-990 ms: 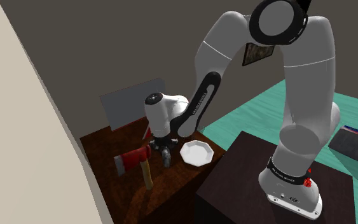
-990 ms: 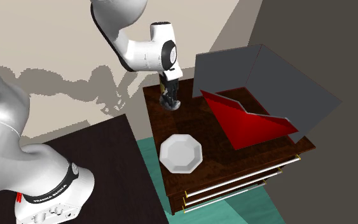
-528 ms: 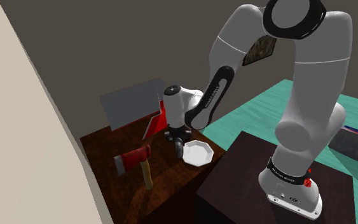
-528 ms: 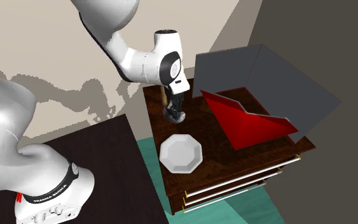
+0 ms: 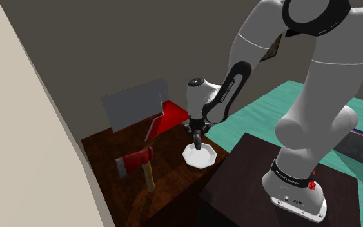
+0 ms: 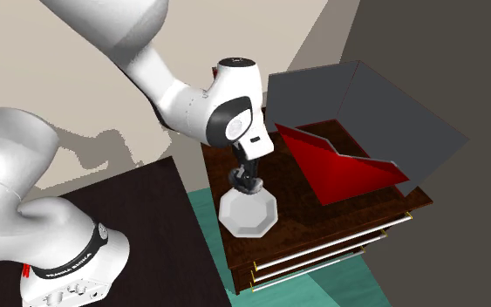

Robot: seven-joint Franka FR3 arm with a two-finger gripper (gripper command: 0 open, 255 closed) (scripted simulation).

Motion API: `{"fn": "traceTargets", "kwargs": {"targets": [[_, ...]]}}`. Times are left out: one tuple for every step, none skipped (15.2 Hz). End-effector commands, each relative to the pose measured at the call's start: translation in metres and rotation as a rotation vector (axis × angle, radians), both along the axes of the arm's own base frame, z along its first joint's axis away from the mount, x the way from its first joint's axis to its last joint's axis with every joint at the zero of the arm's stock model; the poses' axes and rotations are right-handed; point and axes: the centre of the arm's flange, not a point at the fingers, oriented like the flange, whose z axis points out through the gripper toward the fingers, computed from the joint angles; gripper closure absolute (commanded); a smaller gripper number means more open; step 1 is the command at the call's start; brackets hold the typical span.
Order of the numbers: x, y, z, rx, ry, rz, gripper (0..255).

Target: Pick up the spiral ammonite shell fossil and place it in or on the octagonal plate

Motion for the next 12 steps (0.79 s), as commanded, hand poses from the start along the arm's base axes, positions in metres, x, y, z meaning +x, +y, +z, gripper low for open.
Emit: {"fn": "traceTargets", "kwargs": {"targets": [[-0.005, -0.019, -0.004, 0.0, 0.0, 0.003, 255], [-0.005, -0.019, -0.009, 0.0, 0.0, 0.003, 255], [-0.005, -0.019, -0.014, 0.0, 0.0, 0.003, 255], [-0.005, -0.019, -0.019, 0.0, 0.0, 0.003, 255], [-0.005, -0.019, -0.025, 0.0, 0.0, 0.003, 255], [-0.005, -0.019, -0.03, 0.0, 0.0, 0.003, 255], [-0.005, -0.019, -0.035, 0.0, 0.0, 0.003, 255], [-0.005, -0.019, -0.041, 0.0, 0.0, 0.003, 255], [-0.005, -0.019, -0.046, 0.0, 0.0, 0.003, 255], [-0.005, -0.019, -0.051, 0.0, 0.0, 0.003, 255], [-0.005, -0.019, -0.056, 0.0, 0.0, 0.003, 255], [-0.005, -0.019, -0.062, 0.0, 0.0, 0.003, 255]]}}
